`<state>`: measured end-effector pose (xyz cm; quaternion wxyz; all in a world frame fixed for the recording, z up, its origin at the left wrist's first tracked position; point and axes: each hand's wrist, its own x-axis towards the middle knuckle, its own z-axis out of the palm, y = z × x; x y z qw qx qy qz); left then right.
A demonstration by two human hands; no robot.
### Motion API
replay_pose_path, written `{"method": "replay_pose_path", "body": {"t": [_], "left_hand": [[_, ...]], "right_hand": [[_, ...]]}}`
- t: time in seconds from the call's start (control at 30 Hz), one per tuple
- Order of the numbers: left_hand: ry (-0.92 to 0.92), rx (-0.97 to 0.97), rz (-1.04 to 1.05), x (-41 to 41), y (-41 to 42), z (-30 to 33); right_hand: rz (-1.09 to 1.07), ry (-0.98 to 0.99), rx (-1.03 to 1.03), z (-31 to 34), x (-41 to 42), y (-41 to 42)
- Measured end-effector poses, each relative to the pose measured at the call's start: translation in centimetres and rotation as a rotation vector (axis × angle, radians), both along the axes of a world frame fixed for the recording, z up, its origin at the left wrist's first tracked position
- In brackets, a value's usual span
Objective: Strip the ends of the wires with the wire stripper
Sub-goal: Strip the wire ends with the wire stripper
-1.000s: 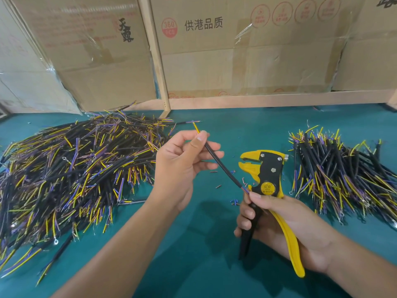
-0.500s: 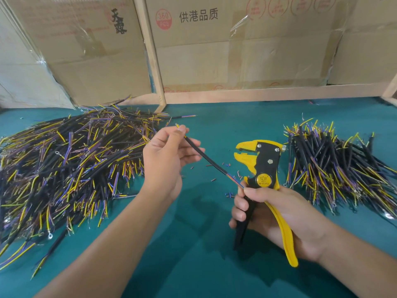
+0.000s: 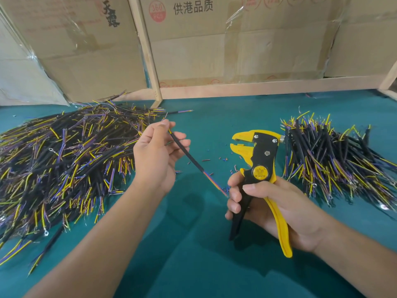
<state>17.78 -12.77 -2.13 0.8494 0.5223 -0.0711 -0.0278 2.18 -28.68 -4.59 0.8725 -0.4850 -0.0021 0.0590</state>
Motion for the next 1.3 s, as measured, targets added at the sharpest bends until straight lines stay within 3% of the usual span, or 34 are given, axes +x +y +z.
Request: {"method": "replay_pose_path", "body": {"t": [0.33,0.47,0.8,1.07,1.3], "left_hand": [[-0.008,0.022,-0.036,-0.6,-0.4,0.5],[-0.055,0.082,-0.183,-1.9,-1.0,0.6],[-0.596,0.62,-0.489,-5.2,-1.5,0.8],[-0.575,0.782,-0.622,-4.9,-1.3,0.4],[-0.52,0.652,-0.775,-5.2,-1.4,0.2]], "right_hand": [[-0.047,0.072,-0.03,-0.1,0.1,0.1],[-0.047,0.089,-0.021,-0.2,0.2,0.1],[-0.148,0.075,0.019,0.1,0.3,0.1],[-0.195,0.037,0.013,-0.1,0.7,0.0],[-0.211,-0.02,-0.052,-0.3,0.7,0.1]]}}
